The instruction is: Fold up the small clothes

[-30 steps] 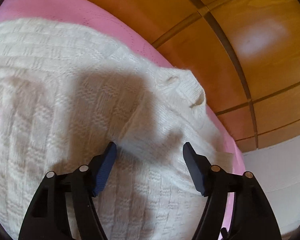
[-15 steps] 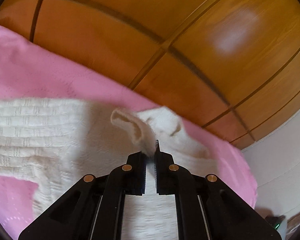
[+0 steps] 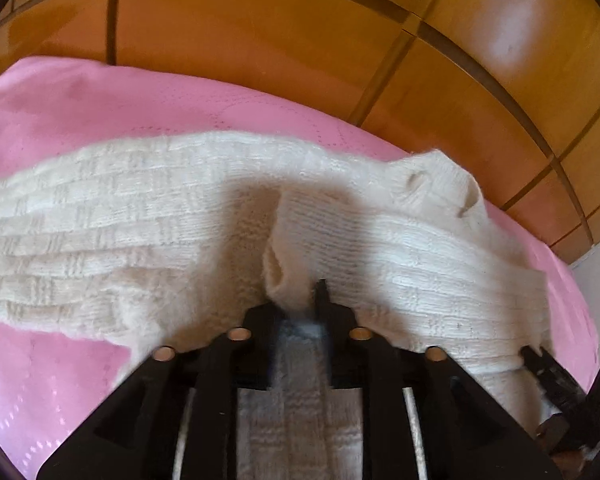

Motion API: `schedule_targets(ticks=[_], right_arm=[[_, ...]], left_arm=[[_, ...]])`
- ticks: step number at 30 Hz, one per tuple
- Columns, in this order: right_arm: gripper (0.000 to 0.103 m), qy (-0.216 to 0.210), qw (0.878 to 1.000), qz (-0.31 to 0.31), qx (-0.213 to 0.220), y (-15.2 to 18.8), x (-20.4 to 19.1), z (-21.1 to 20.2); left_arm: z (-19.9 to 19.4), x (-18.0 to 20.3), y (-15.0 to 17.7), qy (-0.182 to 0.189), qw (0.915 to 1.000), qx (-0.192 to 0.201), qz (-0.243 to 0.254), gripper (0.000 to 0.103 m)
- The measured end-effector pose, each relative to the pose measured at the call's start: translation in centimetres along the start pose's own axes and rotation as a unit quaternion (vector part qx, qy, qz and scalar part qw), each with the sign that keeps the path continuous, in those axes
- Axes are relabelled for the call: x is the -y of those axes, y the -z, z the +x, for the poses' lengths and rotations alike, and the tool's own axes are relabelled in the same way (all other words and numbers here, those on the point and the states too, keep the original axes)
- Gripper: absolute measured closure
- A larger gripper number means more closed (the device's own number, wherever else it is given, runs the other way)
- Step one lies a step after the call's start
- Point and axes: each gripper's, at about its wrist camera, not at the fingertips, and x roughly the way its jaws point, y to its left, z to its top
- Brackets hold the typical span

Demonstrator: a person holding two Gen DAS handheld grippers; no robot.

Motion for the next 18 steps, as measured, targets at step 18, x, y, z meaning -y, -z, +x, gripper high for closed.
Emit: schedule_targets(ticks=[18], right_arm=[[0.003,-0.041,0.997,-0.063,0.021,7.5,-6.5,-6.2]], left_arm=[[-13.3,-23.5,3.7,-0.028,0.9578,0.074,-0.276,0.06]])
